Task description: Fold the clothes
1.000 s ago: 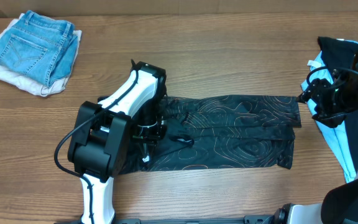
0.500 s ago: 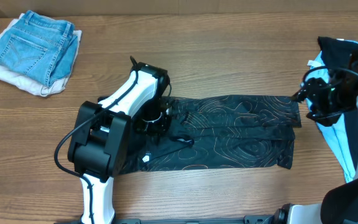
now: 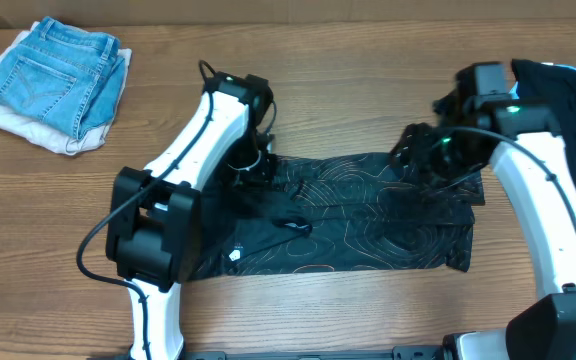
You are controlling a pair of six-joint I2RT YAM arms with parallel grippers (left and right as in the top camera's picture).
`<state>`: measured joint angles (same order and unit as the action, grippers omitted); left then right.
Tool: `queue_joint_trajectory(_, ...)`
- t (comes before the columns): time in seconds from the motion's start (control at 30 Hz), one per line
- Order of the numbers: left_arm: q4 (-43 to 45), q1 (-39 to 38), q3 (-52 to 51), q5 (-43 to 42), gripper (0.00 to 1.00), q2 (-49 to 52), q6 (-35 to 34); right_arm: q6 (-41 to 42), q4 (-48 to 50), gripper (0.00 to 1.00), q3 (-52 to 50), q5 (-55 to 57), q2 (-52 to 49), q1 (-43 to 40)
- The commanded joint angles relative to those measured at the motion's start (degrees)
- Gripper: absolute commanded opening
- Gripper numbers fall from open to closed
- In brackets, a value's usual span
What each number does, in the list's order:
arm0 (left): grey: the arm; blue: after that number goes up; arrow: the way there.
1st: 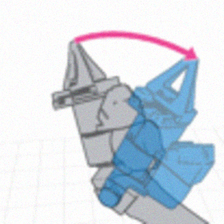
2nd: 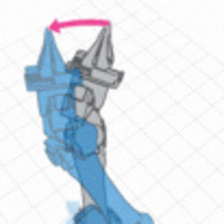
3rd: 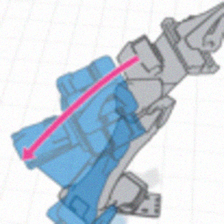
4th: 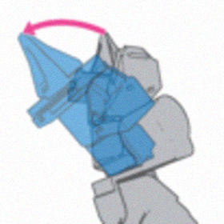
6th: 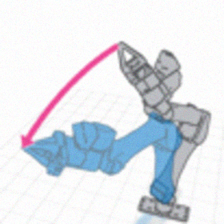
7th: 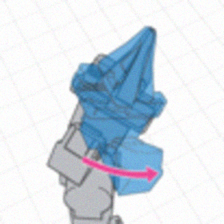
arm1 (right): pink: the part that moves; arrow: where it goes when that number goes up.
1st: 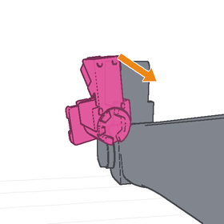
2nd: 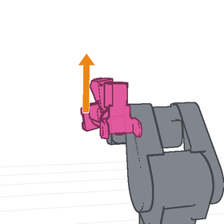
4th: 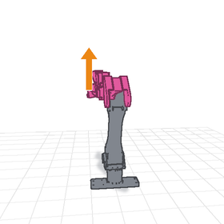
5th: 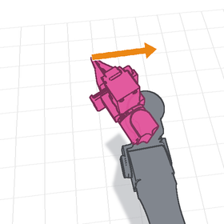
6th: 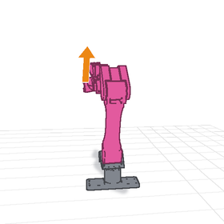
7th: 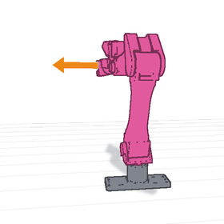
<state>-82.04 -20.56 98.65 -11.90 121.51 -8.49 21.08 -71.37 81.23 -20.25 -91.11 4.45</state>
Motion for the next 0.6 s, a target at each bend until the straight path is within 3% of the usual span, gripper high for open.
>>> queue_joint_trajectory(0.0,0.0,2.7,-0.2,3.5,0.22,-0.8,-3.3,4.0,2.5,0.69,-3.1,-0.4,1.0,2.5)
queue_joint_trajectory(0.1,1.0,4.6,-4.2,3.3,0.34,-0.8,-3.3,4.7,4.4,0.69,-4.8,-0.5,1.0,3.0)
queue_joint_trajectory(0.17,2.4,5.2,-7.0,3.2,0.35,-0.8,-3.3,4.7,4.7,0.69,-4.8,-0.5,1.0,3.0)
queue_joint_trajectory(0.23,4.5,5.5,-9.6,2.6,0.32,-0.8,-3.3,4.7,4.9,0.69,-4.8,-0.5,1.0,3.0)
queue_joint_trajectory(0.33,7.6,5.6,-12.7,0.9,0.17,-0.8,-3.4,4.7,4.9,0.69,-4.8,-0.5,1.0,3.0)
queue_joint_trajectory(0.4,8.8,5.6,-13.8,-0.1,0.12,-0.8,-3.4,4.7,4.9,0.69,-4.8,-0.5,1.0,3.0)
queue_joint_trajectory(0.57,8.9,5.5,-14.5,-0.4,0.19,-0.8,-4.0,4.7,5.0,0.69,-4.8,-0.5,1.0,3.0)
